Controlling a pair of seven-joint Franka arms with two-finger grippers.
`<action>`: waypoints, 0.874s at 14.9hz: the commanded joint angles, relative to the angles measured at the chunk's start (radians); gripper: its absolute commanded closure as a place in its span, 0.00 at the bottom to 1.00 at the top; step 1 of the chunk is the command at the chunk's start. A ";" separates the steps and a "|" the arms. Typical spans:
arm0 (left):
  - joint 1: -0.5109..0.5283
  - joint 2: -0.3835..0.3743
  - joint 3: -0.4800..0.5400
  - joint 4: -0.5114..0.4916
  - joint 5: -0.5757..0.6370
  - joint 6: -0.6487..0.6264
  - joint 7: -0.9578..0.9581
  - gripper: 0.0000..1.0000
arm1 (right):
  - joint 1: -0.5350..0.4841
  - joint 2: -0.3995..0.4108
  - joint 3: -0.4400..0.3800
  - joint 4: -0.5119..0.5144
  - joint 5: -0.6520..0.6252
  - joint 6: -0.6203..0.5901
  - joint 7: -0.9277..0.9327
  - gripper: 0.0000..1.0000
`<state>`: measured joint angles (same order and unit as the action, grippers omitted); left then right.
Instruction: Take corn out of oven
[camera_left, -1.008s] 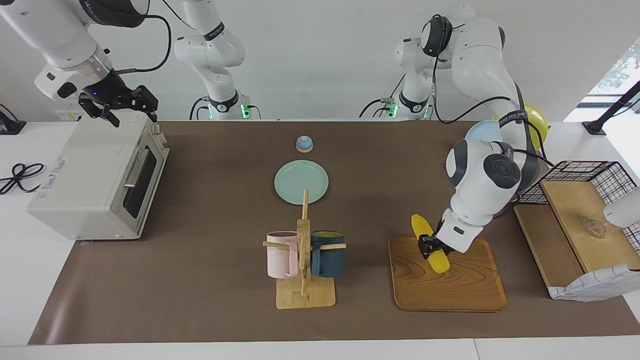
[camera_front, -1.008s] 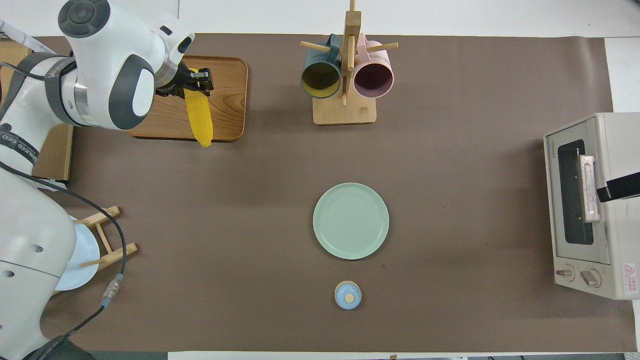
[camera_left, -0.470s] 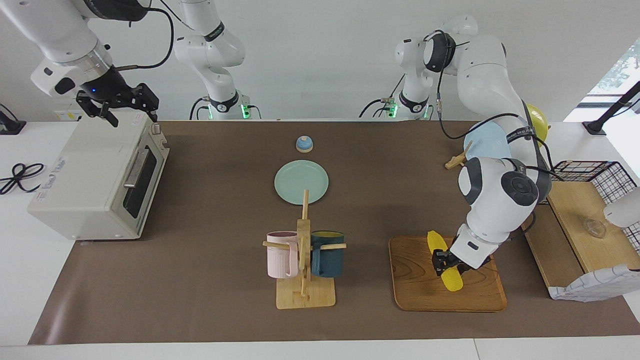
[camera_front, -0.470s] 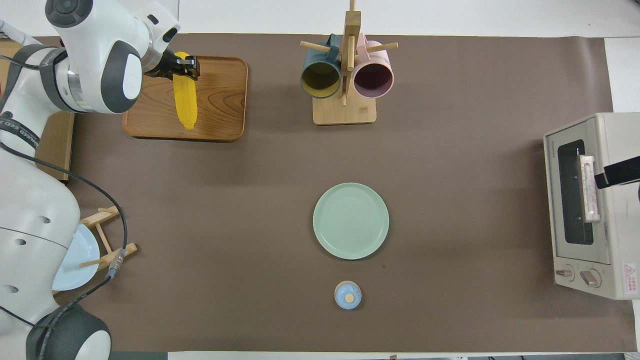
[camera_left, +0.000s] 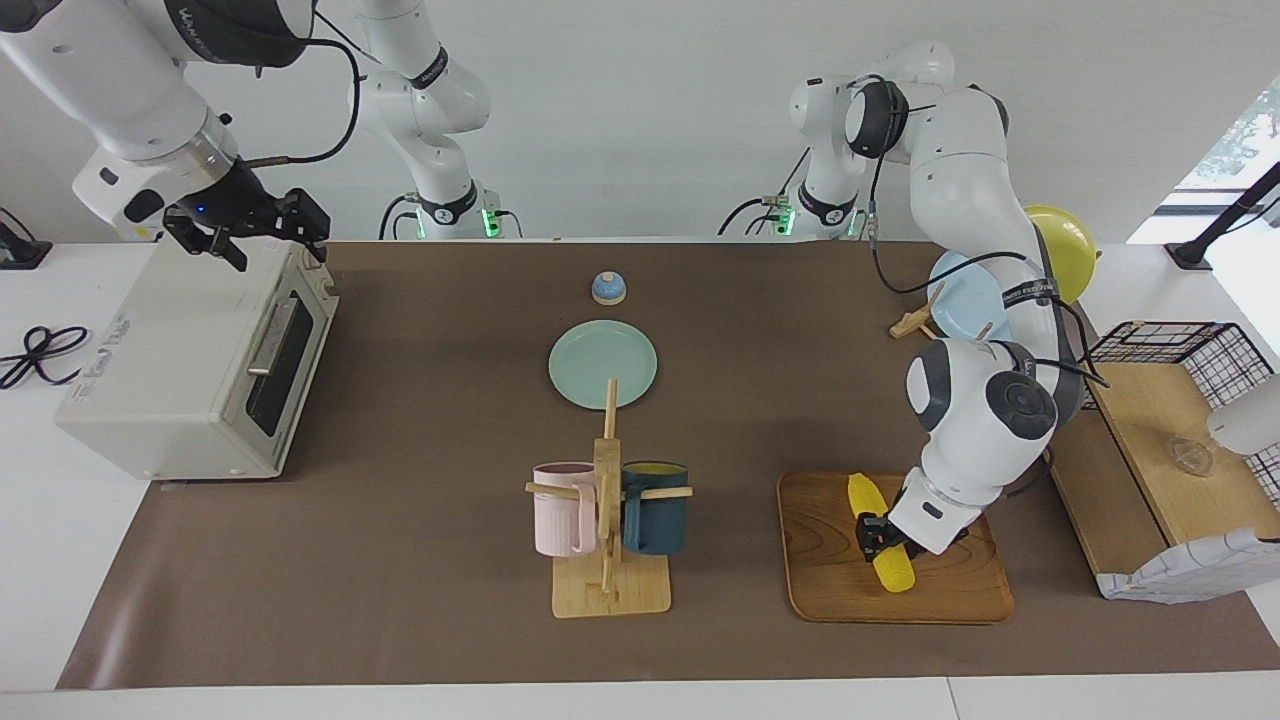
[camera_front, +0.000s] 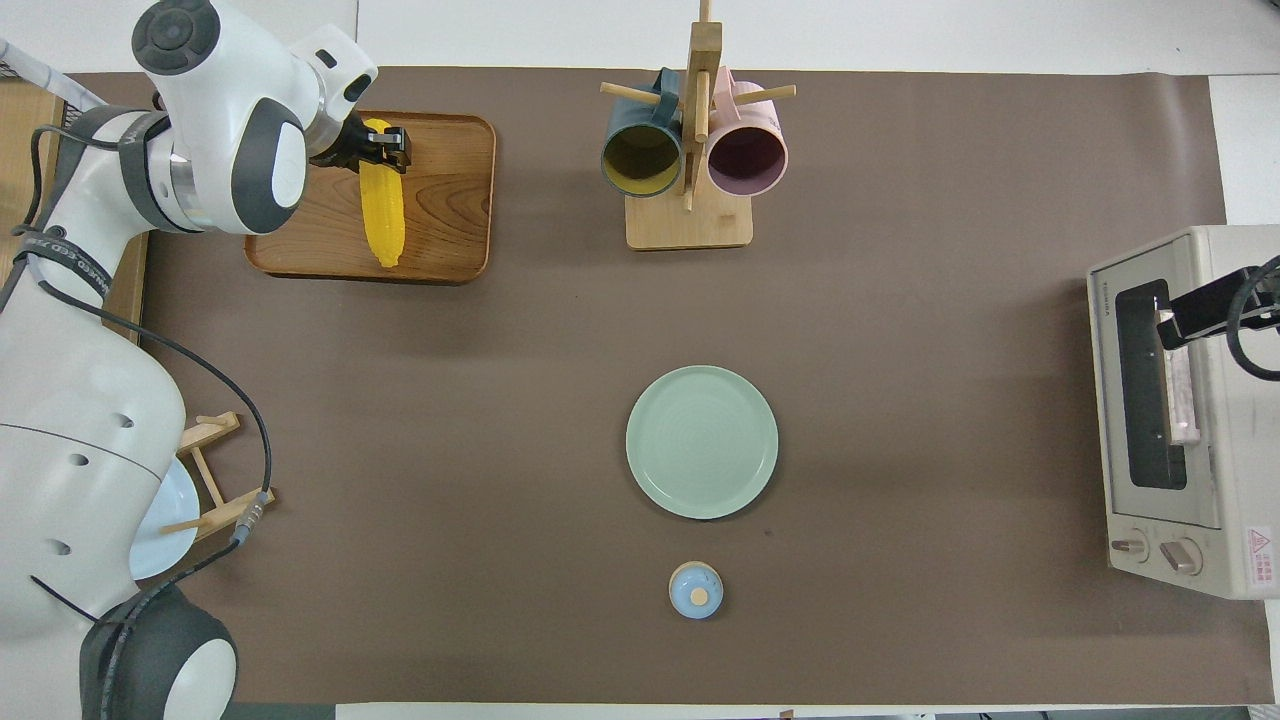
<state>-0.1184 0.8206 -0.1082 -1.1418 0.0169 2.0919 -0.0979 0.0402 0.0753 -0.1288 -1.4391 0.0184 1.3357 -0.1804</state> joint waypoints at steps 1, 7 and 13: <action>-0.024 0.015 0.033 0.039 0.028 -0.015 0.009 1.00 | 0.026 -0.028 -0.026 -0.021 0.003 -0.016 0.015 0.00; -0.029 -0.038 0.033 0.030 0.018 -0.081 0.006 0.00 | -0.040 -0.069 0.055 -0.086 -0.061 0.046 0.009 0.00; 0.005 -0.315 0.035 -0.126 -0.018 -0.258 -0.075 0.00 | -0.069 -0.040 0.058 -0.050 -0.046 0.025 0.004 0.00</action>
<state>-0.1287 0.6585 -0.0872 -1.1319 0.0132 1.8889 -0.1502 0.0002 0.0259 -0.0812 -1.5017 -0.0298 1.3595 -0.1800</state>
